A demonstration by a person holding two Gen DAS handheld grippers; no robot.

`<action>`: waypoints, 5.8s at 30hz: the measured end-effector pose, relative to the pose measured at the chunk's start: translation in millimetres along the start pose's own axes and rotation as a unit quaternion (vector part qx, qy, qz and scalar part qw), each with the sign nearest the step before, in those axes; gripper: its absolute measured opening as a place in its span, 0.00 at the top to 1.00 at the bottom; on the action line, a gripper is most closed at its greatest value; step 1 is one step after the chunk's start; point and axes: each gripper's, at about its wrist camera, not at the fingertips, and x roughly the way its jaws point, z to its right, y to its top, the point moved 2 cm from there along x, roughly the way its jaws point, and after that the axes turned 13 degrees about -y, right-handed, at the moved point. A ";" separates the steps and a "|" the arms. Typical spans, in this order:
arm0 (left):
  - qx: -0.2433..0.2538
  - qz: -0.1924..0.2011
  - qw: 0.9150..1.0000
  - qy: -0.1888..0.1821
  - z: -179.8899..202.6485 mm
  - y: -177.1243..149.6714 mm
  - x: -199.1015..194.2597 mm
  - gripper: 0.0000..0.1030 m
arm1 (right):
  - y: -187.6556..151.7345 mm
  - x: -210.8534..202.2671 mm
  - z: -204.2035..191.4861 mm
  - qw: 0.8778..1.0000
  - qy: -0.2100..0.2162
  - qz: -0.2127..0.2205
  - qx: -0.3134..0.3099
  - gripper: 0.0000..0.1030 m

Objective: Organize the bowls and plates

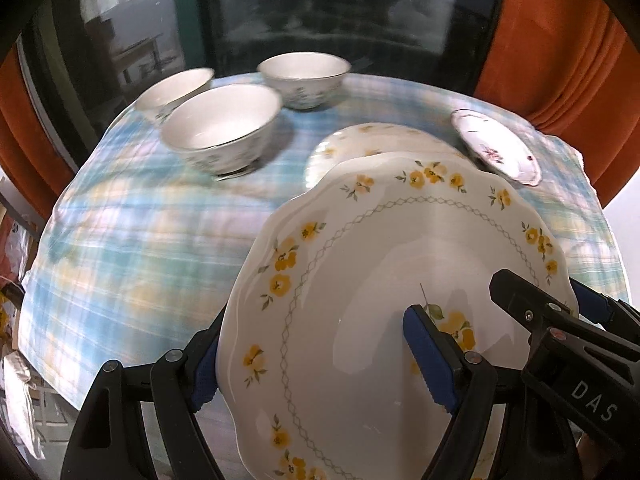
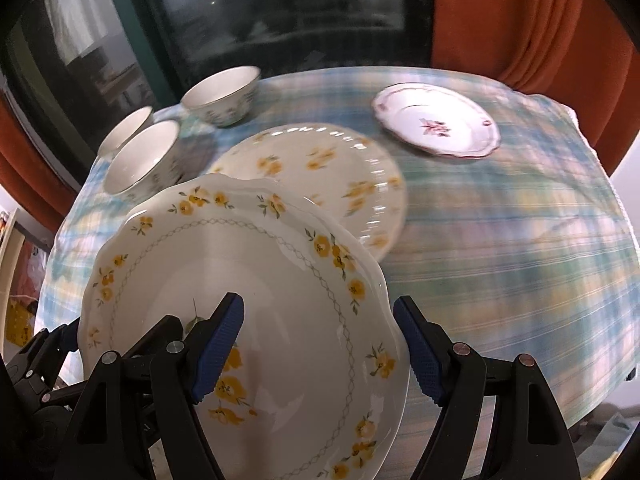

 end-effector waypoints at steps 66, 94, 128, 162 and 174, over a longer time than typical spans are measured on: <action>0.088 -0.092 0.988 -0.088 122.3 3.7 82.8 0.08 | -10.6 29.7 143.5 0.996 -0.069 -0.023 0.054 0.16; 0.057 -0.052 0.997 -0.028 -7.5 90.2 83.8 0.08 | 58.7 48.3 5.0 0.995 -0.051 -0.003 0.088 0.16; -0.003 -0.099 0.995 -0.002 -45.3 86.3 113.7 0.24 | 76.9 113.7 -22.9 0.997 -0.007 -0.073 0.032 0.26; 0.021 -0.086 0.995 -0.035 -50.3 70.1 58.5 0.24 | 55.3 70.2 -36.9 0.995 -0.066 -0.059 0.034 0.40; 0.058 -0.064 0.995 -0.048 -32.3 53.3 21.0 0.24 | 28.1 19.7 -25.9 0.993 -0.081 -0.036 0.080 0.39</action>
